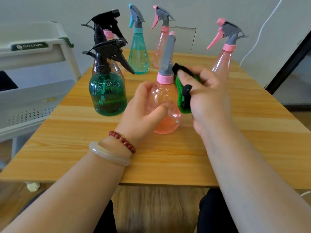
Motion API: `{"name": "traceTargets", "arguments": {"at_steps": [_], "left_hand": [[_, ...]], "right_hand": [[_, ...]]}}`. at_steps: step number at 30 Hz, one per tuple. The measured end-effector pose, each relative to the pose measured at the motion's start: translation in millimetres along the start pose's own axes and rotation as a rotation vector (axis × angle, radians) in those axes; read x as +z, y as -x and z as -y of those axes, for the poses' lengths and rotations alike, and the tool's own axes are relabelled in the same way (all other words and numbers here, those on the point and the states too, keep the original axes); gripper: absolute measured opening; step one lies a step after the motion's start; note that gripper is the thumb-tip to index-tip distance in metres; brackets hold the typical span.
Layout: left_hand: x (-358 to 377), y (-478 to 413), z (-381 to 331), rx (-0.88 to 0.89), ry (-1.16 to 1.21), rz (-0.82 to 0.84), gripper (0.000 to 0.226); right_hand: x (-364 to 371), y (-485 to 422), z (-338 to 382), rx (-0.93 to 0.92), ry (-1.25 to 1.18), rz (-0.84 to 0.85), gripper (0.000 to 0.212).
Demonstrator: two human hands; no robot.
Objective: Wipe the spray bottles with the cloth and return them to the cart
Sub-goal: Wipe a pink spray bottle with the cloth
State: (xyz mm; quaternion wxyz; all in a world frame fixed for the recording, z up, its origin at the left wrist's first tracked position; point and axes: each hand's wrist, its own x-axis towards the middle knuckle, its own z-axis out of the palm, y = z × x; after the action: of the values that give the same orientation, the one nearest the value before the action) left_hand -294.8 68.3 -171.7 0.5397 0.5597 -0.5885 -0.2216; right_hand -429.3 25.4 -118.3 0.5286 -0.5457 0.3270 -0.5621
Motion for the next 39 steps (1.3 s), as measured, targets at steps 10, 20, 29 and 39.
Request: {"name": "traceTargets", "arguments": {"at_steps": [10, 20, 29, 39], "left_hand": [[0.7, -3.0, 0.8, 0.061, -0.107, -0.075, 0.074], [-0.1, -4.0, 0.7, 0.074, -0.142, -0.059, 0.079], [-2.2, -3.6, 0.7, 0.081, -0.144, -0.059, 0.08], [-2.1, -4.5, 0.3, 0.073, -0.129, -0.079, 0.055]], "right_hand": [[2.0, -0.4, -8.9, 0.088, -0.053, -0.035, 0.023], [4.0, 4.3, 1.4, -0.067, -0.067, -0.004, 0.018], [-13.9, -0.6, 2.2, -0.158, 0.174, 0.165, 0.024], [-16.3, 0.6, 4.2, -0.516, 0.546, 0.291, 0.017]]}}
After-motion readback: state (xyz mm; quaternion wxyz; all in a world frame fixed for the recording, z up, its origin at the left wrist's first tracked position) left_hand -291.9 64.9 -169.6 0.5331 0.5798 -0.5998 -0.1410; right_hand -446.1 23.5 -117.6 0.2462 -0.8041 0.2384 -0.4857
